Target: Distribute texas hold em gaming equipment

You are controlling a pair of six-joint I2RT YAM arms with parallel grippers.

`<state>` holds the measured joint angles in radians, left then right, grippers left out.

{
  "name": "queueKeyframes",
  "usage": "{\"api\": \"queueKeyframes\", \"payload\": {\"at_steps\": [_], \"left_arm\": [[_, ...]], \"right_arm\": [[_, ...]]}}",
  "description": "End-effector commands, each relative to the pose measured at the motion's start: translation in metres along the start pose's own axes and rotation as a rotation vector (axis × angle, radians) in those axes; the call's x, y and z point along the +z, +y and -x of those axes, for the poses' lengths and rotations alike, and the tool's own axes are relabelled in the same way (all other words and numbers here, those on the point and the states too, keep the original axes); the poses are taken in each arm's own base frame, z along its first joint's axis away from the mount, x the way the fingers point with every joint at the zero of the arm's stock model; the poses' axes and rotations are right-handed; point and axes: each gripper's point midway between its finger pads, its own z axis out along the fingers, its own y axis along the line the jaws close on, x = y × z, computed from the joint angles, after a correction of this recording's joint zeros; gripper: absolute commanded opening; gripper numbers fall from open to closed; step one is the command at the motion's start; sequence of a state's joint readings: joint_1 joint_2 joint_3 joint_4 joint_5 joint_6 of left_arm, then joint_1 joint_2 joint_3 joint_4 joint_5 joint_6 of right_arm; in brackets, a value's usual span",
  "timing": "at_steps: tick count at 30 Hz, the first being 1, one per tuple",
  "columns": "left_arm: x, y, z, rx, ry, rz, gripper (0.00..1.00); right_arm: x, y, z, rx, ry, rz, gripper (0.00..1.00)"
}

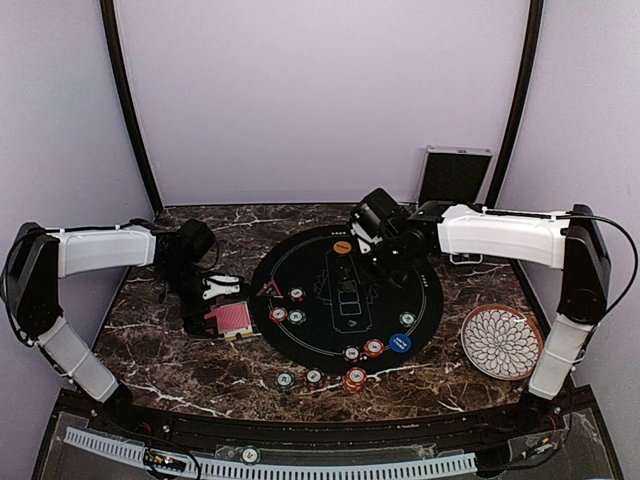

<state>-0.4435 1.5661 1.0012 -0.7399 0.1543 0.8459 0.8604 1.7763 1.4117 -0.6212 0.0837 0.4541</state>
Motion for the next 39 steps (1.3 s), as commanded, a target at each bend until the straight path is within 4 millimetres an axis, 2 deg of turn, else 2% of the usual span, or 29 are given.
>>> {"api": "queueKeyframes", "payload": {"at_steps": [1,7,24,39], "left_arm": [[0.007,0.001,-0.003,0.017,0.014,0.01,0.99],[0.011,0.007,-0.004,0.02,0.027,0.035,0.99],[0.024,0.005,-0.007,0.013,0.042,0.024,0.99],[0.034,0.013,-0.006,0.018,0.042,0.056,0.99]], "right_arm": [[-0.014,0.01,0.008,0.0,-0.041,0.033,0.99],[-0.014,0.01,0.007,0.003,-0.041,0.039,0.99],[-0.015,0.011,0.004,0.004,-0.041,0.044,0.99],[-0.016,0.011,0.002,0.009,-0.042,0.05,0.99]]}}
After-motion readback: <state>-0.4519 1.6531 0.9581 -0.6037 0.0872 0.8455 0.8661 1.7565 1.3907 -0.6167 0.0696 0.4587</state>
